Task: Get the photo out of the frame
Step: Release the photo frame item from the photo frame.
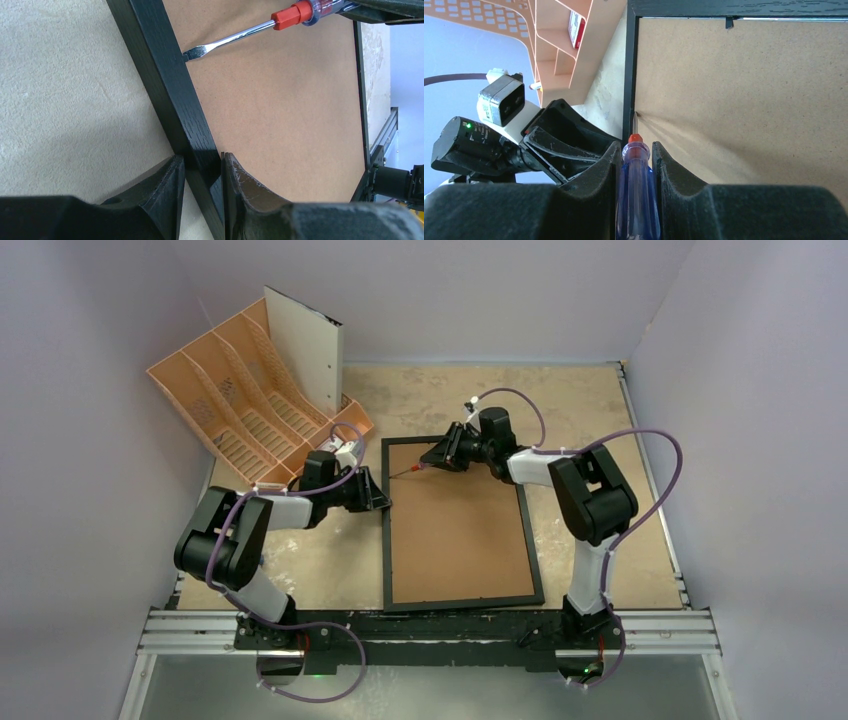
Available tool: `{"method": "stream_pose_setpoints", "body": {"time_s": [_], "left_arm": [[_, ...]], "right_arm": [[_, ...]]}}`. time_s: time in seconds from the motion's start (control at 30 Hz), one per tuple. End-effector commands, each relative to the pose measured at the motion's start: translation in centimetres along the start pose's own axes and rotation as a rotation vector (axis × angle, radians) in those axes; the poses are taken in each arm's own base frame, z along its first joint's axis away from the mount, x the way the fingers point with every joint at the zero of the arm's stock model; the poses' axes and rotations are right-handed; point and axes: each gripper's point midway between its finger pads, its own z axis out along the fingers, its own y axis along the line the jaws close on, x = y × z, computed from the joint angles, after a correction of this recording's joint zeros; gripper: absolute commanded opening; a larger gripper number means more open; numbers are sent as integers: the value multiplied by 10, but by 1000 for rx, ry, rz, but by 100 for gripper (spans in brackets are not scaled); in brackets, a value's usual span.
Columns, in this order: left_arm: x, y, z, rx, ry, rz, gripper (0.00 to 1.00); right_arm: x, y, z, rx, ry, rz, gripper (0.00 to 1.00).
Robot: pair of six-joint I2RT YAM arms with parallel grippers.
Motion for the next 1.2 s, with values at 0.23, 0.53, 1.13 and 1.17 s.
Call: {"method": "stream_pose_setpoints", "body": {"time_s": [0.23,0.53,1.13,1.17], "left_arm": [[21,1,4,21,75,20,15],[21,1,3,22,75,22,13],[21,1,3,23,70,21,13],[21,1,3,22,70,21,13]], "right_arm": [[41,9,16,30,102,-6,0],[32,46,17,64,106,-156,0],[49,84,46,233,68,-289,0],[49,86,47,249,64,-311,0]]}}
